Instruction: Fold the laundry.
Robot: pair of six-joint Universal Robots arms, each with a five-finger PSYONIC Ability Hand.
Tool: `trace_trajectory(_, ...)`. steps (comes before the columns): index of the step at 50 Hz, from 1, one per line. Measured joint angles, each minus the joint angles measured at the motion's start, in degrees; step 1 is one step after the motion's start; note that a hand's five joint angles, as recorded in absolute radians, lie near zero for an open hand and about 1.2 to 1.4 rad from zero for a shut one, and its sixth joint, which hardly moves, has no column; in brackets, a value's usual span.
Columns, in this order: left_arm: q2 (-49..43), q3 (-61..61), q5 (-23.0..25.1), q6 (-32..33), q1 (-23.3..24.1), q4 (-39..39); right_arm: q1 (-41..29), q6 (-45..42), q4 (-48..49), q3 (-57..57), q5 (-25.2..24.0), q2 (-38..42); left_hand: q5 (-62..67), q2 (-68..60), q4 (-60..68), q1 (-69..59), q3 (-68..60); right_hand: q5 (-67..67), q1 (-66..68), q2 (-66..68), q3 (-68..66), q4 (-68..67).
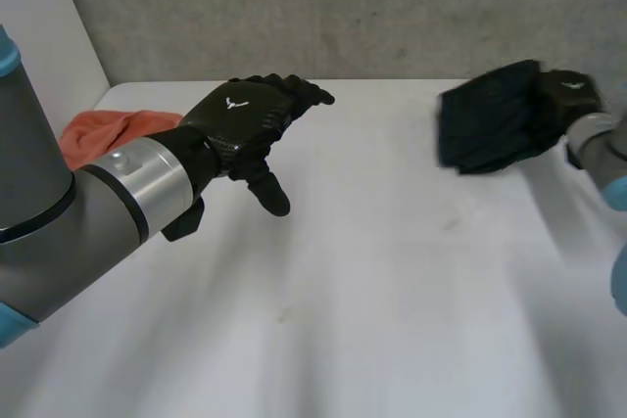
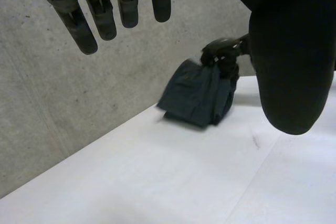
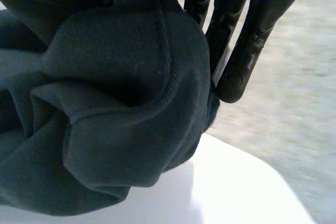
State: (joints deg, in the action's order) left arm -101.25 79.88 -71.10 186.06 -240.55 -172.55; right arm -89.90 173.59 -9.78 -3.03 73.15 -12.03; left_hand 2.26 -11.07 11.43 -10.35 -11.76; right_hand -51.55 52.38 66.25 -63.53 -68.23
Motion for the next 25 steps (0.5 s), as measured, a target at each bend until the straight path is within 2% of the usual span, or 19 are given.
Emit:
trace_trajectory(5,-0.7,-0.2,0.0,0.0,0.0,0.0,6.1,-2.6,2.3,0.9,0.6,1.3,0.0,0.0,0.0,0.0,0.0,-0.2,0.0,0.0,-0.9,-0.3)
trace_trajectory(10,-1.3,-0.5,0.0,0.0,0.0,0.0,10.2,-5.4,3.4,-0.1,-0.8,1.7,0.0,0.0,0.0,0.0,0.0,-0.2,0.0,0.0,-1.0,-0.3)
trace_trajectory(18,-1.8,-0.6,-0.1,0.0,0.1,0.0,12.3,-7.2,3.3,-0.9,-5.4,2.5,0.0,0.0,0.0,0.0,0.0,-0.2,0.0,0.0,-1.2,-0.3)
trace_trajectory(25,-1.8,-0.2,-0.4,0.0,0.4,0.0,13.2,-7.2,1.4,-0.7,-12.1,1.9,0.0,0.0,0.0,0.0,0.0,-1.4,0.0,0.0,-2.4,-0.3)
